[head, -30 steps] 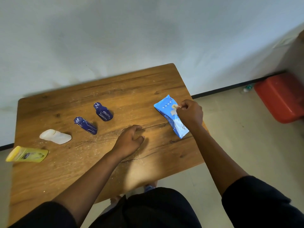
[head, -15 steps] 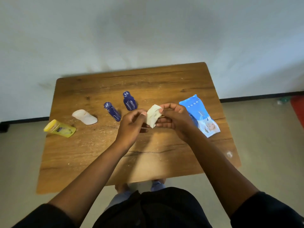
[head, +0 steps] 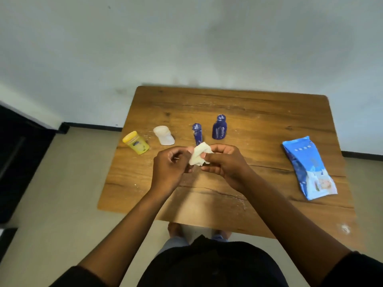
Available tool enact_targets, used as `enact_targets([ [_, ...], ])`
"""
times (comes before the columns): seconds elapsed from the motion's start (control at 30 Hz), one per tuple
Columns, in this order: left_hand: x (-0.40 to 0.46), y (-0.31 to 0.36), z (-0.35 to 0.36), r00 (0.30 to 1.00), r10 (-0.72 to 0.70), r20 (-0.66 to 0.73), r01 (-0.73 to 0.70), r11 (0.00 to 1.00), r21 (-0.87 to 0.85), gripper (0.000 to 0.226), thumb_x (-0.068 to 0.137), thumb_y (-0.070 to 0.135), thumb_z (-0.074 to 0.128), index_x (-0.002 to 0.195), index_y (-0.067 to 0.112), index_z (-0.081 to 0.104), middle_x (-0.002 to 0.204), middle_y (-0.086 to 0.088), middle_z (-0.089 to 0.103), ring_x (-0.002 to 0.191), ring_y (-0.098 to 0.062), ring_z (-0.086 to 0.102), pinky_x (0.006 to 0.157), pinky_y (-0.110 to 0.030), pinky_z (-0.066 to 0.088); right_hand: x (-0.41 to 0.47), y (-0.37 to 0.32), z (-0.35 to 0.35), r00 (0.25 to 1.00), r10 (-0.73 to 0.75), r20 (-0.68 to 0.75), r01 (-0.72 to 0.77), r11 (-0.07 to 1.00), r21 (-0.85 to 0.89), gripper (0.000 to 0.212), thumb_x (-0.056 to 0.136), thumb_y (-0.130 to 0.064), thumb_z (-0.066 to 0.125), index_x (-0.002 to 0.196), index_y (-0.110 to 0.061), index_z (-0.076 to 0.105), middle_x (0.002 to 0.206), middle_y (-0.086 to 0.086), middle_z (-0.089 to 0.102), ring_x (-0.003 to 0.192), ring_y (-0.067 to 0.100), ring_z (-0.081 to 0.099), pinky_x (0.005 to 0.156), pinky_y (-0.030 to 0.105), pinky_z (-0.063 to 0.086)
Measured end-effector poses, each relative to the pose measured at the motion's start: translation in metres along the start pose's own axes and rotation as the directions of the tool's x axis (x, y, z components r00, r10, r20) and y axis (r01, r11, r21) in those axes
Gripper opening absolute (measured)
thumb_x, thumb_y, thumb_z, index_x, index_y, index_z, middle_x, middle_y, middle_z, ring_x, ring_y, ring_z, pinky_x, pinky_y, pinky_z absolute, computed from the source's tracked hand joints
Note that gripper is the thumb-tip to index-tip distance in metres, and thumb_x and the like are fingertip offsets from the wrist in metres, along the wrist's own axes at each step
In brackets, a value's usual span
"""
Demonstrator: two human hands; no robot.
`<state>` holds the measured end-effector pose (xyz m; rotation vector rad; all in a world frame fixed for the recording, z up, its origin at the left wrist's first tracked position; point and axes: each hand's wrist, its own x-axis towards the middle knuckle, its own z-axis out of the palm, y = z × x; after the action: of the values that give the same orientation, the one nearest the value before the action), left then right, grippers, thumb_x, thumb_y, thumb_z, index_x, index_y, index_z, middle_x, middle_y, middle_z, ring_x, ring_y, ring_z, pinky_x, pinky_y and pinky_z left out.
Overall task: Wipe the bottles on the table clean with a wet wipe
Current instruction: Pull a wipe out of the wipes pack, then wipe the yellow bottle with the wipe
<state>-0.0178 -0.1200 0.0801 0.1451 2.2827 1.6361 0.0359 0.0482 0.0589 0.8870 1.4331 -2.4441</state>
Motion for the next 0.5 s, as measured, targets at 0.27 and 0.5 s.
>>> enact_targets([
  [0.27, 0.05, -0.036, -0.103, 0.922, 0.299, -0.246, -0.051, 0.724, 0.688, 0.038, 0.094, 0.029, 0.071, 0.13, 0.02, 0.064, 0.13, -0.004, 0.065, 0.118, -0.024, 0.06, 0.095, -0.034, 0.05, 0.027, 0.009, 0.057, 0.999, 0.031, -0.016, -0.031, 0.998, -0.053, 0.017, 0.095, 0.0, 0.073, 0.111, -0.004, 0.071, 0.111, 0.02, 0.078, 0.09, 0.028, 0.079, 0.078, 0.039, 0.067],
  [0.5, 0.116, -0.07, -0.148, 0.997, 0.063, -0.046, 0.006, 0.524, 0.852, 0.063, 0.091, 0.038, 0.074, 0.142, 0.01, 0.048, 0.14, -0.014, 0.057, 0.125, -0.035, 0.057, 0.095, -0.046, 0.052, 0.04, 0.016, 0.109, 0.998, -0.001, -0.066, -0.002, 0.998, -0.059, 0.011, 0.097, 0.002, 0.067, 0.105, -0.005, 0.068, 0.106, 0.02, 0.075, 0.093, 0.032, 0.075, 0.076, 0.04, 0.066],
])
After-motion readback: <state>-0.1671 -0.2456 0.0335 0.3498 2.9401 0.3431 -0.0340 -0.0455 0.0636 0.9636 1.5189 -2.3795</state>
